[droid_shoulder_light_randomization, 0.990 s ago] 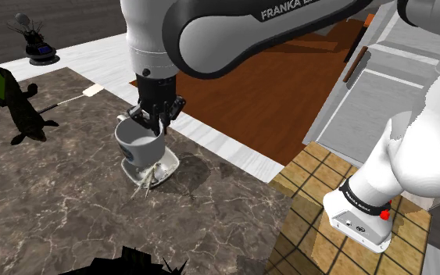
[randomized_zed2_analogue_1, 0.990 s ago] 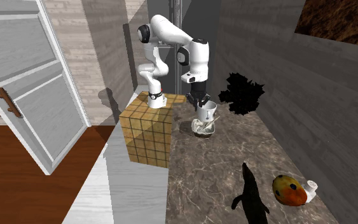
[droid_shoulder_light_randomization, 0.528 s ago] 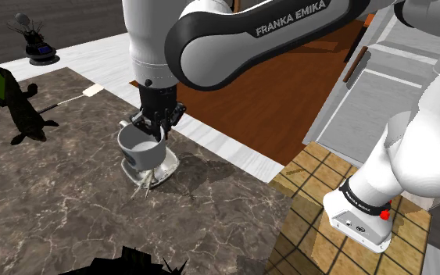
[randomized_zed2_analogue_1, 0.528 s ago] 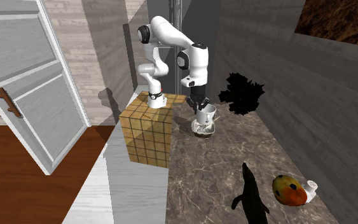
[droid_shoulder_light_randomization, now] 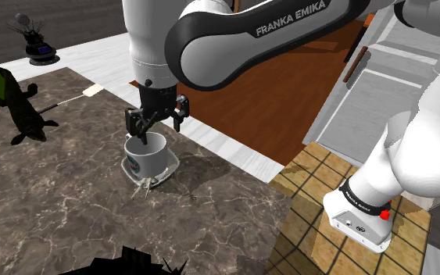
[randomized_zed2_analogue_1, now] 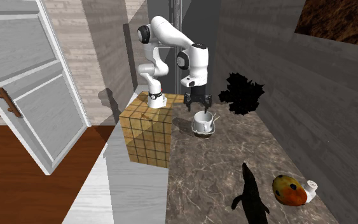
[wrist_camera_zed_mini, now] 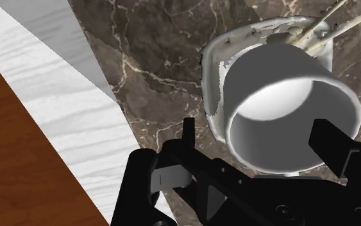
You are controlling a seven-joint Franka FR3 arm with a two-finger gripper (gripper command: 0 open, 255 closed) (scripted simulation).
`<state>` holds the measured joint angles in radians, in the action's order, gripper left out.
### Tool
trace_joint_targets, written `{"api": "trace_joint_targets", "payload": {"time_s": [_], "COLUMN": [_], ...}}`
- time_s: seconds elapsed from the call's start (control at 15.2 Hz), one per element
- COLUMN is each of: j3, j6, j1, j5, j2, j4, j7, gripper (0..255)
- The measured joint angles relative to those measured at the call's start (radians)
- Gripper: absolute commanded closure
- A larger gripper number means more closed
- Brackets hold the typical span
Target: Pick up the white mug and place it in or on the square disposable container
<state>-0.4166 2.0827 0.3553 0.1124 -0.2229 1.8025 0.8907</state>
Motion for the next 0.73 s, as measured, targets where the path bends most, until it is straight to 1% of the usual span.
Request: {"api": "trace_joint_targets", "payload": {"time_s": [0.13, 0.4, 0.73], "j3": [0.000, -0.004, -0.005], "j6": [-0.013, -0.097, -0.113], "j1": [-0.003, -0.005, -0.004], "j5": [-0.005, -0.020, -0.023], "j2": [0.009, 0.037, 0.041], "j4": [-0.005, -0.065, -0.075], "j7": [-0.005, -0.015, -0.015], "gripper": [0, 0, 0]}}
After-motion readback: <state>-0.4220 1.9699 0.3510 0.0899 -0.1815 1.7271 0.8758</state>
